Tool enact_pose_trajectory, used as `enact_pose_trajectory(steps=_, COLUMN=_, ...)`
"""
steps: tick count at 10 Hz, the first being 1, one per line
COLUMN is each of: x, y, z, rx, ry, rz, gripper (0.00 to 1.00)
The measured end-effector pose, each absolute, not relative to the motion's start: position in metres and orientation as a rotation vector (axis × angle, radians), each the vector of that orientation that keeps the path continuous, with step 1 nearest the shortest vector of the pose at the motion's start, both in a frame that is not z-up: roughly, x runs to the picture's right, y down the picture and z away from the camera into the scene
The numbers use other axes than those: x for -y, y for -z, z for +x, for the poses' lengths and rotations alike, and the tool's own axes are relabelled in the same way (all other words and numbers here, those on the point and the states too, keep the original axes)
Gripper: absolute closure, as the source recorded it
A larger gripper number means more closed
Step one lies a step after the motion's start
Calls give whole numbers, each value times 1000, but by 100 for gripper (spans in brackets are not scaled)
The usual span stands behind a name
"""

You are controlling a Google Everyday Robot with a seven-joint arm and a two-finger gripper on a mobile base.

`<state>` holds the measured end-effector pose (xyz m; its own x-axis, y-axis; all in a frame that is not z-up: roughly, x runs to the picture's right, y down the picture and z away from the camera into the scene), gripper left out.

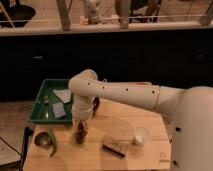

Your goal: Place grapes in plastic cup

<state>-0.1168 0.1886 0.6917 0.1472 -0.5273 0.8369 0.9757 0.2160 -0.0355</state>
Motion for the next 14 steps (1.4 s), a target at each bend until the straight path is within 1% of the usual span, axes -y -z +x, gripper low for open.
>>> enact_pose_trajectory(steps=1, x=-189, y=-692, z=-118, rx=807, ry=1215, rz=-697, gripper=51)
enact_pose_trajectory(steps=2, x=-189, y=-691, z=-119, rx=806, ry=1216, rz=-700, gripper=39)
enact_pose_trajectory(steps=4, x=-189, y=-692, z=-121, rx=803, ry=1218, rz=-707, gripper=22)
enact_pose_trajectory(steps=5, x=-188, y=-692, z=-123, rx=801, ry=1220, rz=-710, gripper=20)
enact_pose_trajectory(steps=10, x=-183, y=-692, z=-129, rx=780, ry=1210, rz=-724, gripper=20)
enact_pose_trajectory(steps=14, x=-169, y=-699, z=-141, rx=763, ry=1167, rz=-725, gripper=20)
